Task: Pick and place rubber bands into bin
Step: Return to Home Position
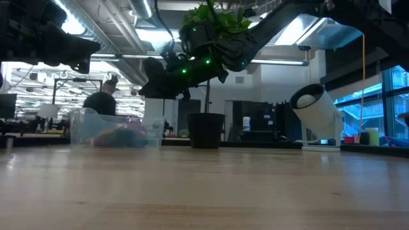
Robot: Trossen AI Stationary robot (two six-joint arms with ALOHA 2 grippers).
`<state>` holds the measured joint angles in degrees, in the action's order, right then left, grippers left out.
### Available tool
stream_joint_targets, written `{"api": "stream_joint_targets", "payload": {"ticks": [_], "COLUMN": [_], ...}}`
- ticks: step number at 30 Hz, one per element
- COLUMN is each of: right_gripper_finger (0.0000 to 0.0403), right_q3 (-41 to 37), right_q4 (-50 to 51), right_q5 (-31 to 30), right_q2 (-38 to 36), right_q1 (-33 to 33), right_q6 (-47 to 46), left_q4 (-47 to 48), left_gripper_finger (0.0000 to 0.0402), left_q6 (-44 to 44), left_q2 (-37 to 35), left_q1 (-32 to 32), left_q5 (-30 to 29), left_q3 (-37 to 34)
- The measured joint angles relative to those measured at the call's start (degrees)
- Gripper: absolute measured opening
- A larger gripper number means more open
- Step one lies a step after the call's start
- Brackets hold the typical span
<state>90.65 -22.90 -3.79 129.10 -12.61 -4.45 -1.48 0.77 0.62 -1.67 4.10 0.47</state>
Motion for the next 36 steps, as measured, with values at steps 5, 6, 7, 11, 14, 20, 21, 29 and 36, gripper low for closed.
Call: {"api": "stream_joint_targets", "payload": {"ticks": [5,6,7,11,14,20,21,29,36], "right_gripper_finger": [0.017,0.0173,0.0174,0.0169,0.015,0.0091,0.0079,0.0008,0.0003], "right_q3": [0.0,0.0,0.0,0.0,0.0,0.7,1.2,4.8,4.7], "right_q4": [0.0,0.0,0.0,1.0,1.7,2.6,3.6,21.1,32.2], "right_q5": [0.0,0.1,0.4,1.5,3.8,4.1,4.1,0.2,0.9], "right_q2": [0.0,-0.1,-0.1,-0.2,-0.7,-1.6,-1.6,-1.6,-1.5], "right_q1": [0.2,0.4,0.6,1.8,3.2,6.4,7.0,11.9,17.8], "right_q6": [-2.6,-2.8,-2.8,-0.8,-3.2,-7.7,-8.3,-6.0,-9.0], "left_q4": [0.0,0.0,0.0,0.0,0.0,0.0,0.0,0.0,0.0], "left_gripper_finger": [0.0004,0.0004,0.0004,0.0004,0.0004,0.0004,0.0004,0.0004,0.0004], "left_q6": [0.0,0.0,0.0,0.0,0.0,0.0,0.0,0.0,0.0], "left_q2": [0.0,0.0,0.0,0.0,0.0,0.0,0.0,0.0,0.0], "left_q1": [0.0,0.0,0.0,0.0,0.0,0.0,0.0,0.0,0.0], "left_q5": [0.0,0.0,0.0,0.0,0.0,0.0,0.0,0.0,0.0], "left_q3": [0.0,0.0,0.0,0.0,0.0,0.0,0.0,0.0,0.0]}}
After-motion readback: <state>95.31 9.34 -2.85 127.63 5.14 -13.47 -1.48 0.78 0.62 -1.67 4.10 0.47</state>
